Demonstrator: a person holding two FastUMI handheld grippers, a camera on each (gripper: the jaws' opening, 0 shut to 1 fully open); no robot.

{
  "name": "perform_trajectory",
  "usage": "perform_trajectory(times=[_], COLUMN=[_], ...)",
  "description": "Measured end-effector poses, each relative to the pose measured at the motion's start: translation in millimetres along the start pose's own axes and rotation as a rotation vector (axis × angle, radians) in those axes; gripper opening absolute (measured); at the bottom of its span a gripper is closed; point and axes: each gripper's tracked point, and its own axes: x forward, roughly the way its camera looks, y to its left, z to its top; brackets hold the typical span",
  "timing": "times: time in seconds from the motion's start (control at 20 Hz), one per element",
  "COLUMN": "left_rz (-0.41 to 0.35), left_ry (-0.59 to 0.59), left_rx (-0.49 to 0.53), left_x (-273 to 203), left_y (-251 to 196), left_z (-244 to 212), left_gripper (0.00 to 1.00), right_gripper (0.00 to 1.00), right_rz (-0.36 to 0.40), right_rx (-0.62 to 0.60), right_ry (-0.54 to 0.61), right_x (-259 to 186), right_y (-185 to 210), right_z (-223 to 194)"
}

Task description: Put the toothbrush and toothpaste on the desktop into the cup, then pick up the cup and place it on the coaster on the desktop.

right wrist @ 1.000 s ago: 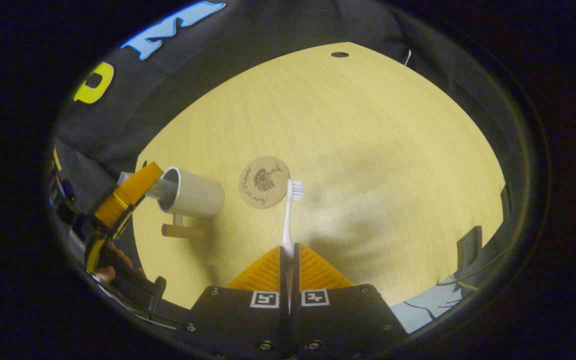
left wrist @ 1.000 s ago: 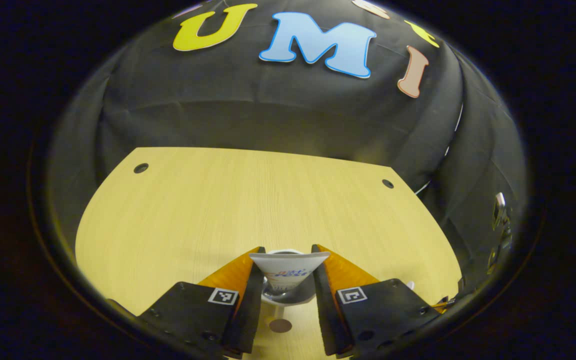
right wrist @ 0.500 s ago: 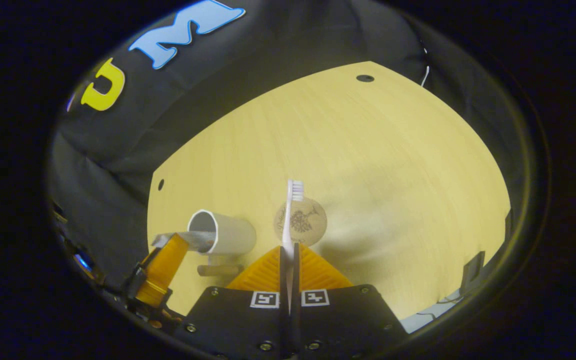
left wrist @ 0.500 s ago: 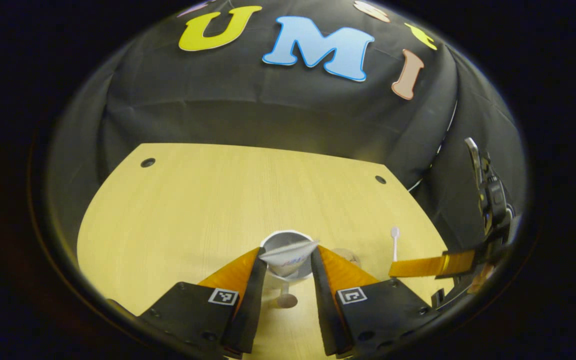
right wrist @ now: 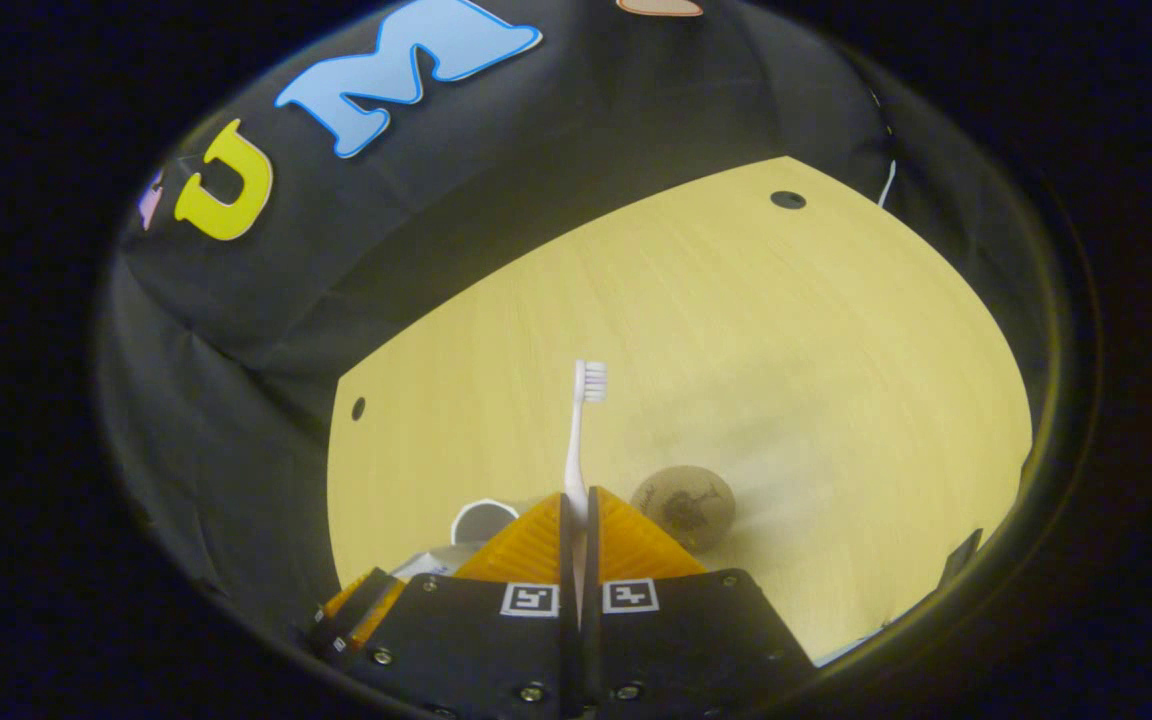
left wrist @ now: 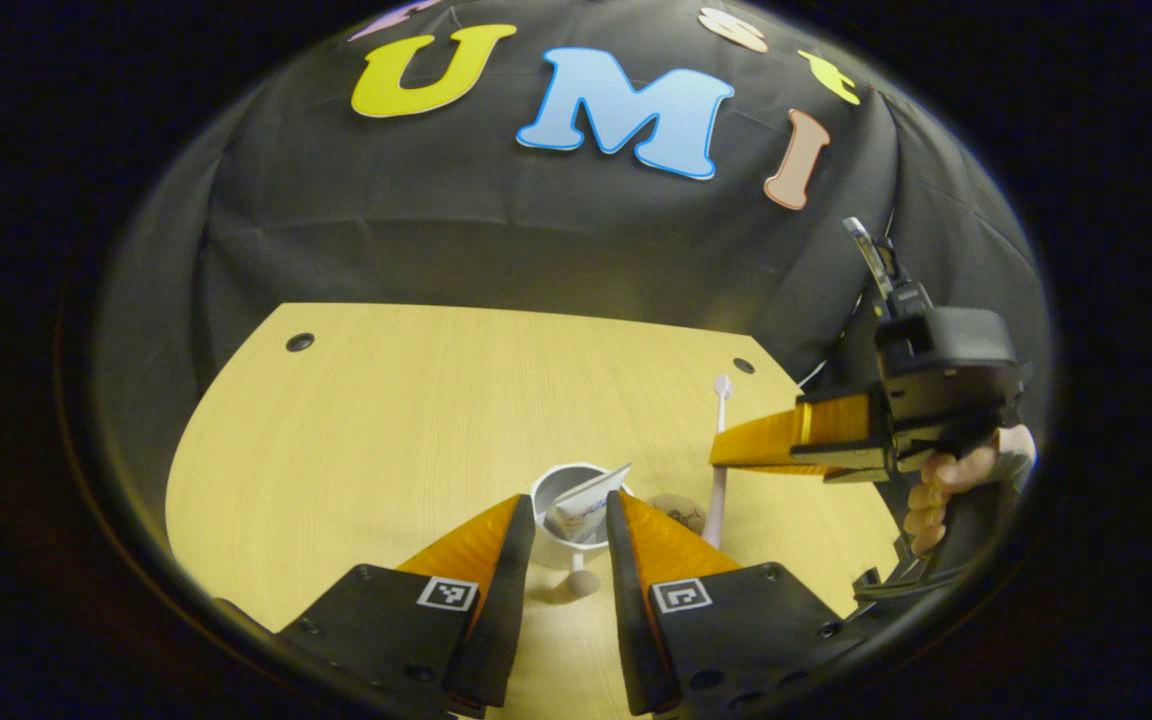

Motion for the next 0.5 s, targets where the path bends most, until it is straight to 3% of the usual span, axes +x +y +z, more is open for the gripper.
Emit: perform_trajectory(times=[0.5], left_rz=[0.070], left_ry=[0.021], left_rx=[-0.030], left_x=[-32], left_y=[51], left_z=[-12], left_gripper=[0.49], right_gripper=[0.02], right_rz=[0.014], right_rx=[-0.023], right_ry=[-0.029], right_x=[34], right_y=[38], right_z=[13])
